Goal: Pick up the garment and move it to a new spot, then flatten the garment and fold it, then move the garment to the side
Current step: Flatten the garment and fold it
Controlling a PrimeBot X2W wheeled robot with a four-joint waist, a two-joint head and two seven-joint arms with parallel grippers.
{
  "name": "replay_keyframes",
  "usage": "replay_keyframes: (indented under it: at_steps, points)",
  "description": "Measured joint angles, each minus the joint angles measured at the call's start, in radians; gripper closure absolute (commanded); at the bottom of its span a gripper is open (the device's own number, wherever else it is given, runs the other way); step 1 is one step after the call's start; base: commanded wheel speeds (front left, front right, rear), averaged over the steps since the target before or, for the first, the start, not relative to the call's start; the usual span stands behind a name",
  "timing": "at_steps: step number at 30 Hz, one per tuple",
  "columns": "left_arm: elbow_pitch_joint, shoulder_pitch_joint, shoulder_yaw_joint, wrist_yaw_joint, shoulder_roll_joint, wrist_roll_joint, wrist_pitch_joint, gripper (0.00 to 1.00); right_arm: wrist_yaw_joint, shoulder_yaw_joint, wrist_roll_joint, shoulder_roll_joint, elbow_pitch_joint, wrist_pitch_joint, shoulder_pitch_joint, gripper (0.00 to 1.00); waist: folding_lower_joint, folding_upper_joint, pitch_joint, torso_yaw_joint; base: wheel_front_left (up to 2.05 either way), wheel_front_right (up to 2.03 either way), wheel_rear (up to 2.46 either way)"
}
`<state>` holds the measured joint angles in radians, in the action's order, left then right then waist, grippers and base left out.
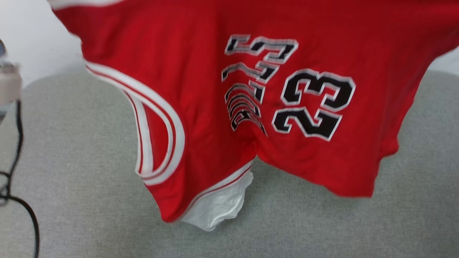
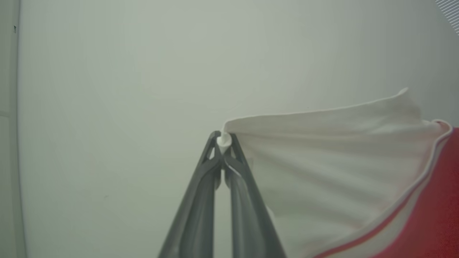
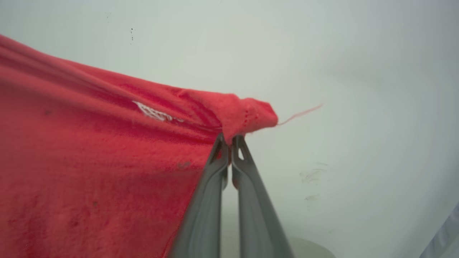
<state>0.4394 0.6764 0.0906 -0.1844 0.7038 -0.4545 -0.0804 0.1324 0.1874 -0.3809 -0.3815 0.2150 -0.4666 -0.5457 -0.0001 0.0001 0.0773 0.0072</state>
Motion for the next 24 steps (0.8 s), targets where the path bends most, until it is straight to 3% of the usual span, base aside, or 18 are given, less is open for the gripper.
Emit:
replay_keyframes:
  at_steps: [3,6,12,17,24]
  points:
    - [-0.063,0.114,0.014,0.042,0.019,-0.008,-0.015,1.0,0.0,-0.002,0.017,-0.017,-0.029,0.019,-0.089,1.0,0.0001,0.0,0.05,-0.002,0.0,0.0,0.0]
    - [-0.154,0.248,0.054,0.111,0.048,-0.006,-0.028,1.0,0.0,-0.026,0.065,-0.063,-0.063,0.05,-0.198,1.0,0.0002,0.0,0.11,-0.003,0.0,0.0,0.0]
    - [-0.371,0.566,0.148,0.222,0.039,0.058,-0.013,1.0,0.0,-0.078,0.131,-0.096,-0.209,0.116,-0.451,1.0,0.0004,0.0,0.247,-0.002,0.0,0.0,0.0]
    - [-0.567,0.832,0.21,0.258,-0.012,0.131,0.023,1.0,0.0,-0.12,0.199,-0.098,-0.385,0.184,-0.704,1.0,0.0004,0.0,0.36,0.0,0.0,0.0,0.0]
    - [-0.862,1.125,0.275,0.281,-0.09,0.217,0.132,1.0,0.001,-0.14,0.307,-0.053,-0.648,0.301,-0.992,1.0,0.0004,0.0,0.493,0.0,0.0,0.0,0.0]
